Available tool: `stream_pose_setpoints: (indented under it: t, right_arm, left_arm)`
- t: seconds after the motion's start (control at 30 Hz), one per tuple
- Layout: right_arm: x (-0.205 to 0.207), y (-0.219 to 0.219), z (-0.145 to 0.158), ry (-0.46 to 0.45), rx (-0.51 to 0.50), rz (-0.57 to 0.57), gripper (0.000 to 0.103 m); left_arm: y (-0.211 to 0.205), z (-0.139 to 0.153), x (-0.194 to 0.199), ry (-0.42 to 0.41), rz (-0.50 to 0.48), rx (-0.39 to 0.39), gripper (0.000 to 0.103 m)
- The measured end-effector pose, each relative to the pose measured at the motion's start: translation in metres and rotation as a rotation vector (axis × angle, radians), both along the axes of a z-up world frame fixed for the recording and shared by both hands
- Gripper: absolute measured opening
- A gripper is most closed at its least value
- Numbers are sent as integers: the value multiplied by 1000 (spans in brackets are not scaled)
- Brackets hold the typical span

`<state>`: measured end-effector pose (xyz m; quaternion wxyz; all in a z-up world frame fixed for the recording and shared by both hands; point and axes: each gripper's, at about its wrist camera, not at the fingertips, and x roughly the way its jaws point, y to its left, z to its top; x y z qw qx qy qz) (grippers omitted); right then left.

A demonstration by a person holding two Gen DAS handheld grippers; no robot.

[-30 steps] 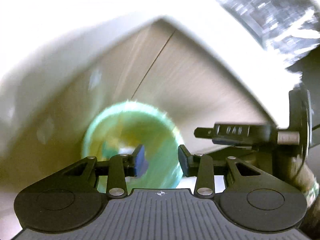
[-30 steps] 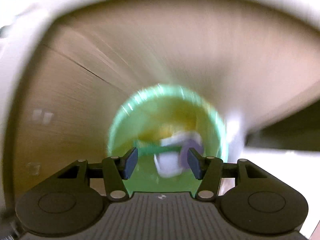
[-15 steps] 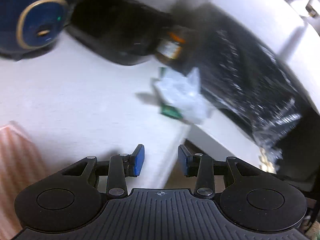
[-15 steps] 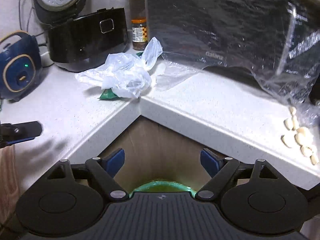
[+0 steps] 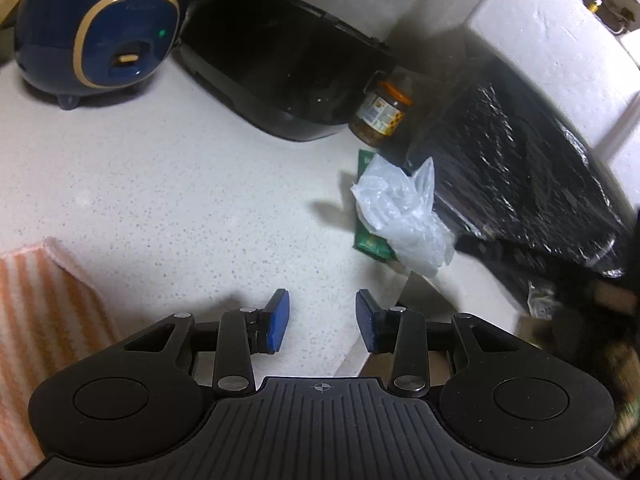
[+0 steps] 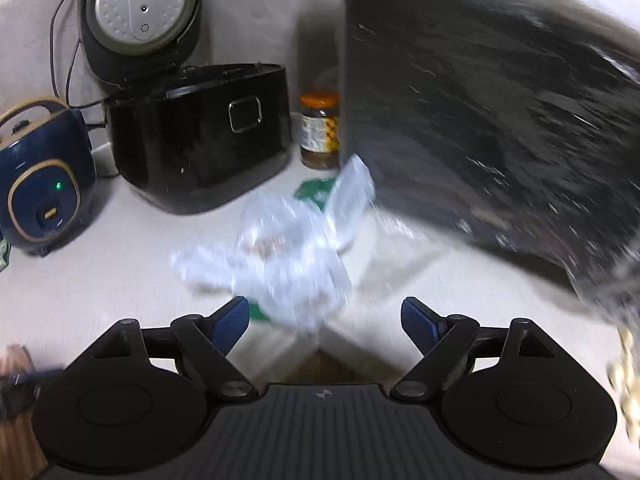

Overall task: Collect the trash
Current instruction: 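Lift both grippers out of the bin toward the counter, then grasp the long green packet with the right gripper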

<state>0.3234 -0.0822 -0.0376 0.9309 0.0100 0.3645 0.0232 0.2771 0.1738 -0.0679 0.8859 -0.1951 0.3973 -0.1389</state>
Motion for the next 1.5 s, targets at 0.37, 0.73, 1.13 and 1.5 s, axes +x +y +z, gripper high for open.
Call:
stream_pose_setpoints:
  t: [0.37,0.73,1.13,1.5]
  right_arm:
    - [95,7,-51,65,-1,126,84]
    - [80,21,-42,115,169,270,24]
    - [38,79,-48,298,380,485,34]
    - [23,30,-14,-64,282,150,73]
  left_arm:
    - [-30,-1,15,45,38,96,41]
    - [-19,-3,10,50,95,97,41]
    - [4,-6,-9,60,124,88,41]
    - [25,-1,-23,43,171,66,41]
